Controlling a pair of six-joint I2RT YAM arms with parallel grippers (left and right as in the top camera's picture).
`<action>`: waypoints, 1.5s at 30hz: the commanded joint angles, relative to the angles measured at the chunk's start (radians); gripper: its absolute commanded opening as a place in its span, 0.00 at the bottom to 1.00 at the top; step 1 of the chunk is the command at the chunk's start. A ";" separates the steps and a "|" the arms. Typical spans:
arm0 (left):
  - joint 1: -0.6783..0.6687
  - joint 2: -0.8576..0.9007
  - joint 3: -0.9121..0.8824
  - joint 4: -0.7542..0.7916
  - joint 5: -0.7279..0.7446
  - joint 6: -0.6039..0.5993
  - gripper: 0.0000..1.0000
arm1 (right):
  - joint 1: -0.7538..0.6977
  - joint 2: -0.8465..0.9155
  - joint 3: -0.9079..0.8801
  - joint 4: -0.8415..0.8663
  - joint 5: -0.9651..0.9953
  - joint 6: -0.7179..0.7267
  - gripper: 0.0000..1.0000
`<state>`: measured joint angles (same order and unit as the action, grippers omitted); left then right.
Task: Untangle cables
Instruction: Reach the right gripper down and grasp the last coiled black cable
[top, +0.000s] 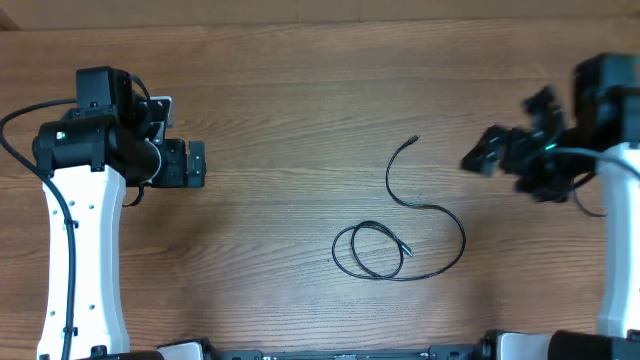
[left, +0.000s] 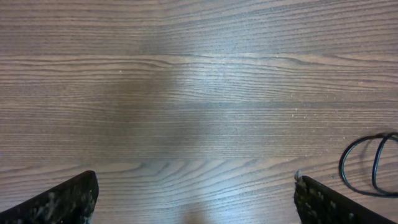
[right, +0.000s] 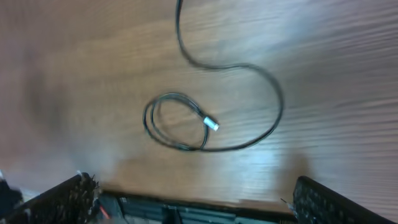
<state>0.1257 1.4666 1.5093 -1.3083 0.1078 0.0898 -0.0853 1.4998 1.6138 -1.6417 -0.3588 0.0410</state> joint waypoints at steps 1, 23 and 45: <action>-0.002 0.002 -0.005 0.004 -0.004 0.026 1.00 | 0.102 -0.063 -0.094 0.055 -0.001 0.067 1.00; -0.002 0.002 -0.005 0.004 -0.004 0.026 1.00 | 0.690 -0.068 -0.719 0.833 -0.001 0.375 1.00; -0.002 0.002 -0.005 0.004 -0.004 0.026 1.00 | 0.742 0.005 -0.997 1.308 -0.006 0.375 0.95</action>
<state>0.1257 1.4666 1.5089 -1.3079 0.1070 0.0902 0.6506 1.4841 0.6365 -0.3546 -0.3622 0.4149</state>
